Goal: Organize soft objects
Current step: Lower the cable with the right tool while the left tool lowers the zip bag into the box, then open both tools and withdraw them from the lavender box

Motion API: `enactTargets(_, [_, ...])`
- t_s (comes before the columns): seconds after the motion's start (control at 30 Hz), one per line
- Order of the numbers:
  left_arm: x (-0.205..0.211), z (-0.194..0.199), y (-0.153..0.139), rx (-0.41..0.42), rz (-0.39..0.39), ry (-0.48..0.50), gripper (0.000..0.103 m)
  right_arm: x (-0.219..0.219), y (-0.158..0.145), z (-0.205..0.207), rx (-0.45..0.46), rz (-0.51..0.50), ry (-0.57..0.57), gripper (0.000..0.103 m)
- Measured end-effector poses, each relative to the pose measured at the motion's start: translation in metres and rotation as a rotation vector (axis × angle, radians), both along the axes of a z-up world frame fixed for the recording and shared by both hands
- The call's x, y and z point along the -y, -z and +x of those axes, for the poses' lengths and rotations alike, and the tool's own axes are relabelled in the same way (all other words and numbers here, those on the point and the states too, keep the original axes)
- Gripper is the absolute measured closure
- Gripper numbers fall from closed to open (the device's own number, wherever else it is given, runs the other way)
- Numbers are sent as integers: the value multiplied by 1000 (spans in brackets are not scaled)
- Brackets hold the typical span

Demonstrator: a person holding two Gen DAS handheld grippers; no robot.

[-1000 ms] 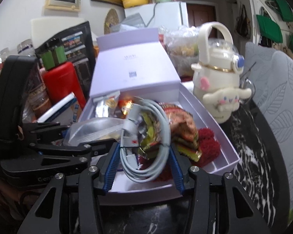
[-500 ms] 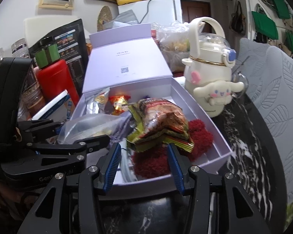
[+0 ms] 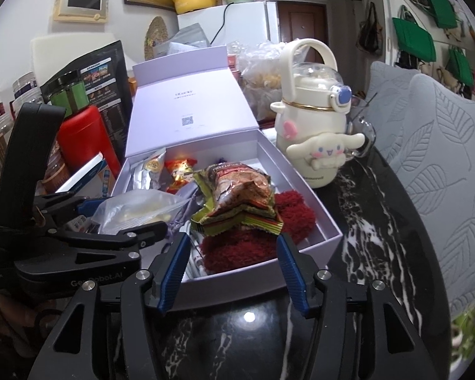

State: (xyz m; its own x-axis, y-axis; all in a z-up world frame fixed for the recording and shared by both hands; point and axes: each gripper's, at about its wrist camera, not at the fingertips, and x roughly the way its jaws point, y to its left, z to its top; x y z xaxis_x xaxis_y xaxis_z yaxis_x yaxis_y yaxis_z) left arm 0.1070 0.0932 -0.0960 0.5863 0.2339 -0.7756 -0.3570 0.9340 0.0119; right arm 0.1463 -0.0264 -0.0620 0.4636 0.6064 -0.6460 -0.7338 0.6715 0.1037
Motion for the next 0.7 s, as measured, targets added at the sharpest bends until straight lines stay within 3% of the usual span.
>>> enactTargets(0.27, [4,-13,-21,32,12,-5,35,5,-15,-7,21,0,10,45])
enactTargets(0.7, [14,-47,-78,133,60,-5,35,13,-64,-30,106,35,20,44])
